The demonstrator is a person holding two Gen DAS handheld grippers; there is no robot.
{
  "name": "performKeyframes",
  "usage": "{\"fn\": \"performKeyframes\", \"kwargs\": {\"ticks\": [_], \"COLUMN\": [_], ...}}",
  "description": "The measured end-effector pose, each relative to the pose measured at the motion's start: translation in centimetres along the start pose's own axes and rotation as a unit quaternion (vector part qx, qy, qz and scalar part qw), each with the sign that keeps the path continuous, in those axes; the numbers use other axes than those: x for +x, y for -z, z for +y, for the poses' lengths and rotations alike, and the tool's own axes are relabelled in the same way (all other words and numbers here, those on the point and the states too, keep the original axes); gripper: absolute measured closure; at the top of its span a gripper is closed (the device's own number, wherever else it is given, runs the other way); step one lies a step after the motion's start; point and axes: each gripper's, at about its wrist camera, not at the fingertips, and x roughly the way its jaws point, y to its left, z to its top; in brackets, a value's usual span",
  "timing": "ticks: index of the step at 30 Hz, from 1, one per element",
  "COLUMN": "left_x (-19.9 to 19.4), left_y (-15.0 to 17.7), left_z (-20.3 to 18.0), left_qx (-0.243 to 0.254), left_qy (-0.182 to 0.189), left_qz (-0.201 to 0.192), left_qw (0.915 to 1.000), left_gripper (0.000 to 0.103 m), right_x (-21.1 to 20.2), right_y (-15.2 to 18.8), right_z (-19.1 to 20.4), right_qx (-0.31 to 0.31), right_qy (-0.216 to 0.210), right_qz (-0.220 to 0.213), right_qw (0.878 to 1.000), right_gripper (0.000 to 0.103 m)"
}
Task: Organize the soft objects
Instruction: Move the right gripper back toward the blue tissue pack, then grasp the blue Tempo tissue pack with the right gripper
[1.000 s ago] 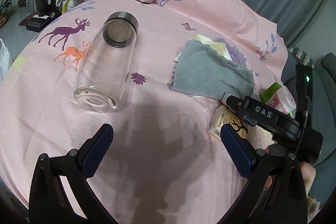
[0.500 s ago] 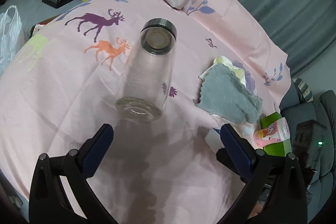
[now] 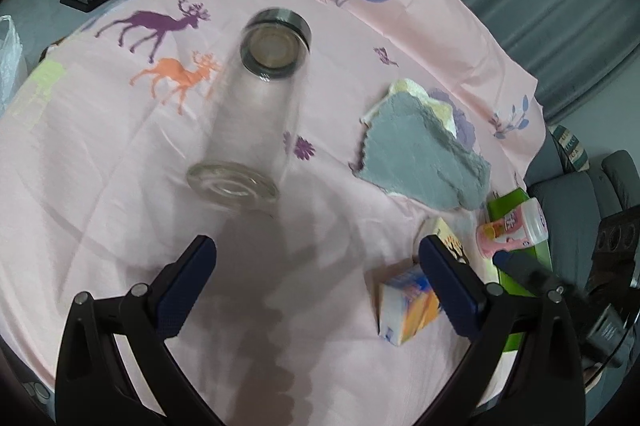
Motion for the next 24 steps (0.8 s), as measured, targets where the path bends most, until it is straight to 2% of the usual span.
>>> {"fn": "performKeyframes", "kwargs": {"ticks": [2,4,7,13,18,21,24], "left_x": [0.4,0.8,1.6,4.0,4.9,5.1,5.0], "left_y": [0.4,0.8,1.9,4.5,5.3,5.3,5.2], "left_z": [-0.5,-1.3,-3.2,-6.0,-6.7,-6.6,-6.4], "left_qx": [0.006,0.017,0.055,0.098,0.108,0.105,0.103], "left_qy": [0.008,0.014,0.035,0.052,0.020,0.019,0.019], "left_qz": [0.015,0.027,0.056,0.122,0.118,0.115,0.110], "left_qw": [0.9998,0.9994,0.9963,0.9863,0.9869,0.9876,0.9885], "left_gripper": [0.009,0.014,0.021,0.036,0.047,0.049,0.056], "right_x": [0.0,0.4,1.1,2.7,4.6,6.1,7.4], "right_y": [-0.2,-0.2,0.0,0.3,0.9,1.3,1.6], "right_z": [-0.2,-0.4,-0.2,-0.7,-0.6,-0.6,-0.3], "right_qx": [0.022,0.039,0.042,0.054,0.051,0.053,0.043], "right_qy": [-0.013,-0.023,-0.025,-0.025,-0.014,-0.007,0.014], "right_qz": [0.000,0.019,0.034,0.067,0.101,0.122,0.135], "right_qw": [1.000,0.999,0.998,0.996,0.993,0.991,0.990], "right_gripper": [0.007,0.007,0.008,0.025,0.025,0.025,0.025]}}
